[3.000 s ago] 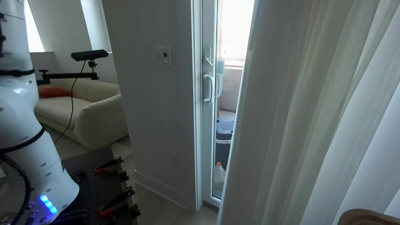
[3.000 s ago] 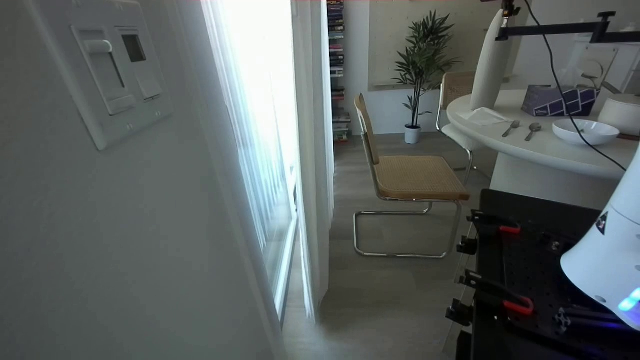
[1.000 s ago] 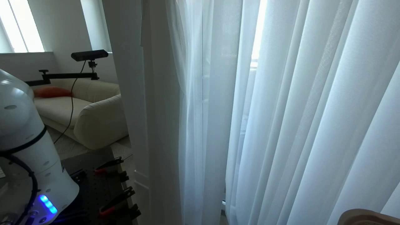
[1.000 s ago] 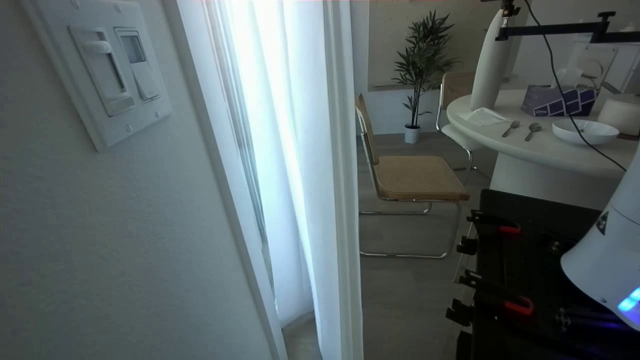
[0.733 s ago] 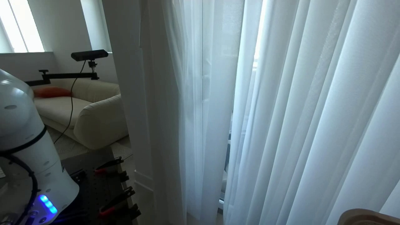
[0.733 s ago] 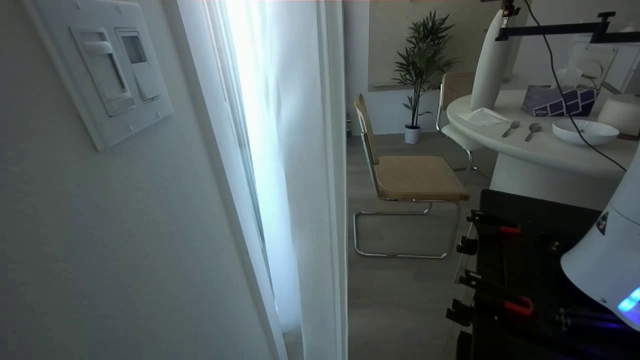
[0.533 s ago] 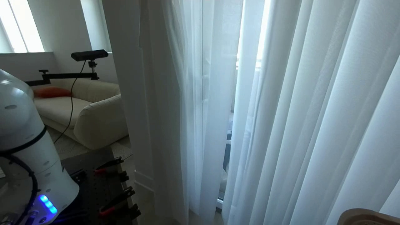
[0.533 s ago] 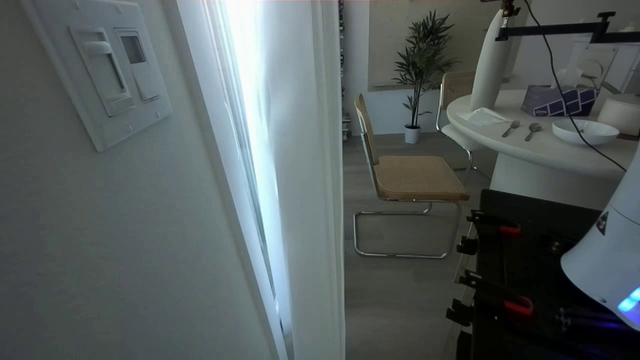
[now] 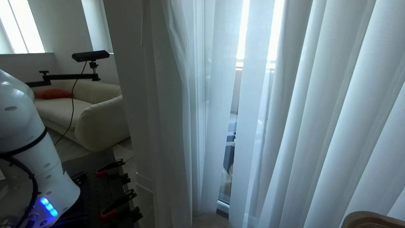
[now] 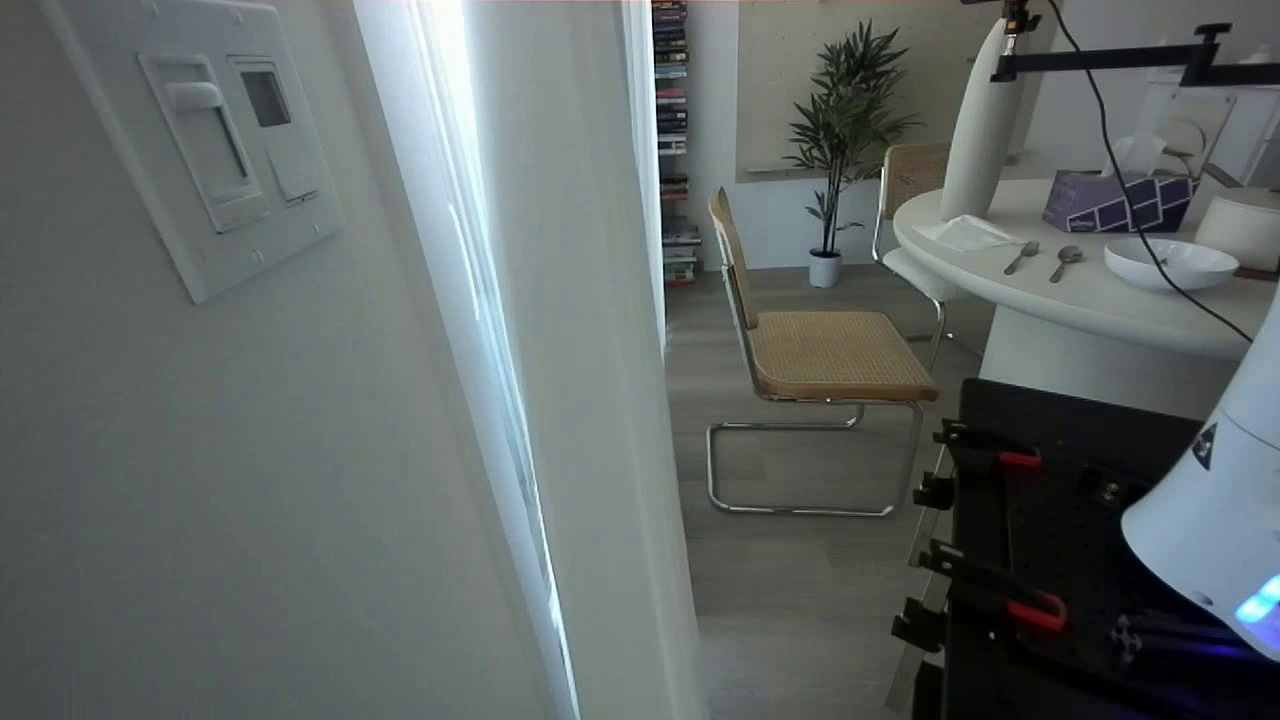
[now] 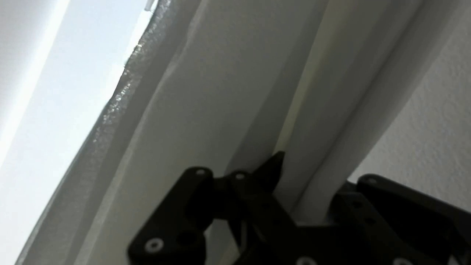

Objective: Pull the blinds to the right, switch off the light, then pull the blinds to the left

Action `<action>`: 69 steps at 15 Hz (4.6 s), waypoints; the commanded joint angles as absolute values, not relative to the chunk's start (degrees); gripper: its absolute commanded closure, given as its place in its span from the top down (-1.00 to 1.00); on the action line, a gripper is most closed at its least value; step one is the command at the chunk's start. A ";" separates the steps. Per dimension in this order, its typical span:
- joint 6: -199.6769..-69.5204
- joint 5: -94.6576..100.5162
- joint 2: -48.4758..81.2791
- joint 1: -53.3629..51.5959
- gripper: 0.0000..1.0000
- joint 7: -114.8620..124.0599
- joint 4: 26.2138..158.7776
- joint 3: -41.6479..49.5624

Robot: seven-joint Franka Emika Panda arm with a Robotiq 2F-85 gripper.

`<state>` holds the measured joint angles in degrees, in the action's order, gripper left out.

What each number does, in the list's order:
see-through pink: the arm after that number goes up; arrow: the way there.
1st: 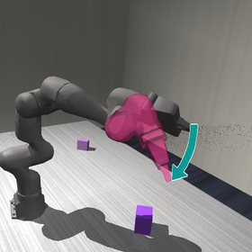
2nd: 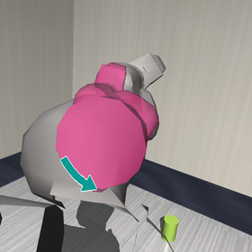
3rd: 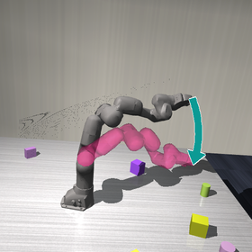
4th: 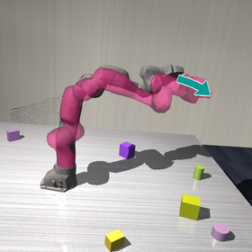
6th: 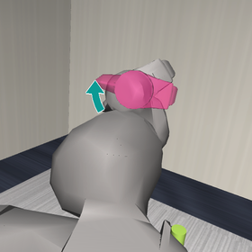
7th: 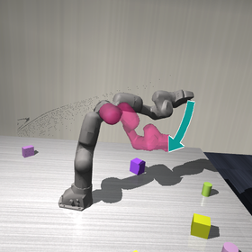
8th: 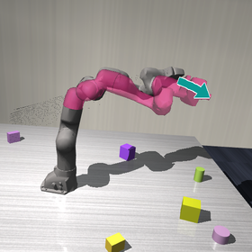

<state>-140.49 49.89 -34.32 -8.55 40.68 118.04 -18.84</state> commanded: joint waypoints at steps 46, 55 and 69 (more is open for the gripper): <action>-149.43 37.31 -36.93 -10.98 -0.95 12.30 129.09 -10.70; -137.19 23.99 -50.09 -12.36 -0.95 3.34 133.87 -19.89; -130.15 21.53 -51.11 -14.80 -0.95 0.25 135.13 -22.99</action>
<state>-132.42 25.21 -50.30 -10.61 2.57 130.77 -21.84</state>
